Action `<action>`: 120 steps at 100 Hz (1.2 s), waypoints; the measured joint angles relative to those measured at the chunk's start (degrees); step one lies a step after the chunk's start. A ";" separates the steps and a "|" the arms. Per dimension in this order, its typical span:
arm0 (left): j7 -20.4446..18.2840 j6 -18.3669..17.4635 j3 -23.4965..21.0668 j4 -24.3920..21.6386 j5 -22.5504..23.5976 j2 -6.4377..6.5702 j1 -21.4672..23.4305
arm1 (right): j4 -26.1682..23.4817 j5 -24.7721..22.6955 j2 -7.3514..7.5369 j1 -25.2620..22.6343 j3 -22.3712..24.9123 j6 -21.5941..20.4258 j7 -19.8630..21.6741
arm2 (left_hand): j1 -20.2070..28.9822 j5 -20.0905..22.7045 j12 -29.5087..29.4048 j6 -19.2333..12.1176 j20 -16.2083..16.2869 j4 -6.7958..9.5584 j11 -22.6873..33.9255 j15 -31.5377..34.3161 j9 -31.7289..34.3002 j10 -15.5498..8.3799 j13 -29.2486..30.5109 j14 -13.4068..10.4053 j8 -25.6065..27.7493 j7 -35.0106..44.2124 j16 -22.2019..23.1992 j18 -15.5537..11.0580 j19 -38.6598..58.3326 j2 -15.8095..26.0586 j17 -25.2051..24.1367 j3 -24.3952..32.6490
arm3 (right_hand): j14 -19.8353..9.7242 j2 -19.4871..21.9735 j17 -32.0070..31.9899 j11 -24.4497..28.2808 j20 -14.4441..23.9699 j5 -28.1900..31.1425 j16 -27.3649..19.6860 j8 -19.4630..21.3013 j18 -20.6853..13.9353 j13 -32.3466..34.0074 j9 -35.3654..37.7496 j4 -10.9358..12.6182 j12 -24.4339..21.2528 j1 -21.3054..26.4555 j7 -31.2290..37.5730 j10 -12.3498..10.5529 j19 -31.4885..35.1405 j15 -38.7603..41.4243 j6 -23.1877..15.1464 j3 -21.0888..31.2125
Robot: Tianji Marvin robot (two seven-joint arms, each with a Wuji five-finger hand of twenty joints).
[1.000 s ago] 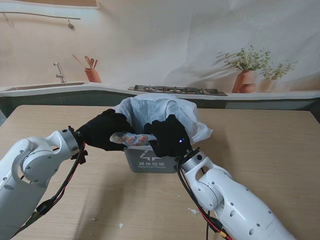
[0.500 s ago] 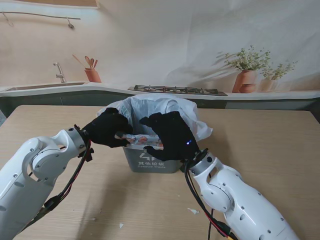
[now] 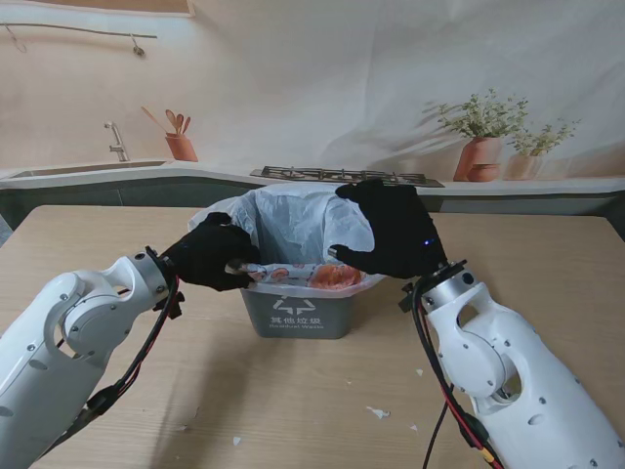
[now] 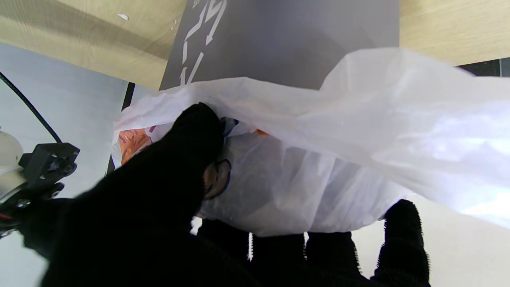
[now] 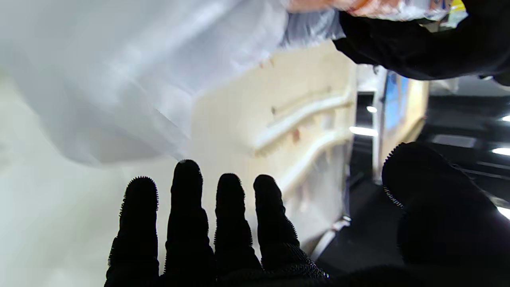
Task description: Fit the garbage bag over the bin
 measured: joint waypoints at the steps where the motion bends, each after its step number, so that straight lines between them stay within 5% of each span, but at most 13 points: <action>1: 0.03 -0.02 -0.01 0.00 0.00 0.00 0.02 | 0.01 0.79 0.05 0.11 0.12 0.30 0.87 | 0.00 0.00 0.00 0.00 0.00 0.00 0.00 0.00 0.00 0.00 0.01 -0.01 0.00 0.00 0.07 0.00 0.00 0.00 0.00 0.00 | 0.07 0.00 0.00 -0.12 0.00 0.04 -0.03 -0.08 0.01 0.00 0.00 0.00 -0.12 -0.40 -0.02 0.02 -0.41 -0.26 0.16 0.00; 9: 0.12 -0.23 -0.05 0.00 0.09 -0.03 0.10 | 0.90 4.13 0.42 1.65 0.42 1.41 4.93 | 0.00 0.00 0.01 0.00 0.00 0.00 -0.01 0.02 0.01 -0.01 0.25 -0.03 0.02 0.00 0.49 0.25 0.00 0.00 0.00 0.00 | 0.17 0.00 -0.47 -1.42 0.00 0.88 -0.40 -0.82 0.10 -0.71 0.00 0.00 -0.62 -1.97 -1.07 0.69 -3.35 -1.26 0.70 -0.07; 39: 0.18 -0.37 0.87 0.53 0.33 0.00 -0.57 | 6.28 4.39 1.32 9.38 -0.72 4.58 11.21 | 0.00 0.00 0.03 0.00 0.00 -0.01 -0.07 0.20 0.60 -0.06 0.83 -0.04 0.52 0.06 0.51 1.33 0.00 0.01 -0.02 0.00 | 0.17 -0.15 -0.87 -4.03 1.73 -0.28 -1.85 -2.18 0.45 -2.80 -0.76 0.00 -1.78 -6.82 -2.14 1.38 -9.68 -4.51 2.02 1.14; 50: 0.13 -0.26 1.39 0.94 0.26 0.00 -1.05 | 7.05 8.67 1.64 11.41 -1.57 7.66 16.29 | 0.00 0.00 0.04 0.00 0.00 -0.01 -0.07 0.85 0.61 -0.09 0.83 -0.69 0.55 0.15 0.53 1.35 0.00 0.01 -0.08 0.00 | 0.17 -0.34 -1.08 -4.97 2.97 -0.32 -2.39 -2.21 0.47 -2.80 -0.77 0.00 -2.16 -7.50 -2.11 2.01 -12.94 -4.85 3.00 2.44; 73: 0.36 -0.21 1.60 1.29 0.13 -0.09 -1.13 | 12.67 11.27 1.65 15.28 -4.51 7.90 14.74 | 0.00 0.00 0.04 0.00 0.00 -0.02 -0.07 1.05 0.62 -0.13 0.94 -1.03 0.56 0.25 0.55 1.35 0.00 0.01 -0.15 0.01 | 2.02 -1.42 2.41 1.50 6.42 6.43 0.02 -2.26 1.46 4.07 8.22 0.00 1.09 -7.40 2.42 3.03 -14.58 1.58 3.54 2.46; 85: 0.32 -0.28 1.63 1.36 0.09 -0.09 -1.19 | 14.97 11.23 1.33 16.42 -5.68 7.90 12.81 | 0.00 0.00 0.05 0.00 0.00 -0.02 -0.07 1.05 0.62 -0.14 0.98 -1.19 0.57 0.25 0.56 1.37 0.00 0.01 -0.15 0.01 | 2.64 -2.35 5.56 7.20 7.70 13.92 3.46 0.72 2.14 13.41 18.69 0.00 4.23 1.15 8.09 3.16 -9.10 9.08 3.20 0.97; 91: 0.32 -0.29 1.64 1.40 0.07 -0.09 -1.20 | 15.88 10.41 1.12 16.76 -6.03 7.81 10.94 | 0.00 0.00 0.05 0.00 0.00 -0.03 -0.08 1.07 0.62 -0.15 0.99 -1.27 0.57 0.26 0.55 1.37 0.00 0.01 -0.15 0.01 | 2.64 -4.50 7.04 10.02 7.05 18.24 4.68 3.97 2.26 19.14 24.89 0.00 5.53 6.17 11.51 1.10 -3.47 12.48 0.11 0.64; 96: 0.32 -0.29 1.66 1.43 0.04 -0.10 -1.21 | 16.78 10.17 0.92 17.08 -6.26 7.22 9.35 | 0.00 0.00 0.05 0.00 0.00 -0.03 -0.08 1.09 0.62 -0.15 1.00 -1.36 0.57 0.26 0.56 1.37 0.00 0.01 -0.15 0.01 | 1.99 -8.41 8.68 11.85 4.97 21.94 5.01 5.87 2.80 24.27 30.64 0.00 6.95 8.19 15.06 -1.12 1.86 15.20 -2.93 10.26; 104: 0.32 -0.27 1.68 1.46 0.02 -0.10 -1.22 | 18.47 9.39 0.57 17.70 -6.61 5.70 6.18 | 0.00 0.00 0.05 0.00 0.00 -0.03 -0.08 1.11 0.62 -0.15 1.00 -1.45 0.57 0.26 0.56 1.37 0.00 0.01 -0.15 0.00 | -0.06 -17.03 11.94 13.87 3.25 26.76 5.03 0.93 2.87 31.33 40.54 -8.75 8.27 13.23 26.54 -4.55 7.39 18.48 -10.54 24.62; 109: 0.33 -0.23 1.71 1.48 0.01 -0.11 -1.22 | 19.25 8.32 0.37 17.96 -6.74 5.19 4.45 | 0.00 0.00 0.05 0.00 0.00 -0.04 -0.08 1.12 0.63 -0.15 1.00 -1.46 0.57 0.26 0.56 1.37 0.00 0.01 -0.15 0.01 | -0.70 -19.14 13.09 14.67 3.23 29.63 5.03 0.29 2.87 33.98 44.08 -11.09 9.02 14.99 29.17 -5.22 9.07 19.88 -12.99 27.90; 120: 0.38 -0.17 1.85 1.56 -0.05 -0.11 -1.28 | 20.31 8.23 -0.02 18.34 -6.74 4.09 2.66 | 0.00 0.00 0.06 0.00 0.00 -0.06 -0.08 1.13 0.63 -0.15 1.00 -1.46 0.58 0.26 0.57 1.48 0.00 0.01 -0.22 0.01 | -0.79 -19.18 13.61 14.96 3.23 30.92 5.03 0.26 2.87 34.70 45.43 -11.09 10.42 15.21 29.76 -5.23 9.46 20.51 -13.86 29.33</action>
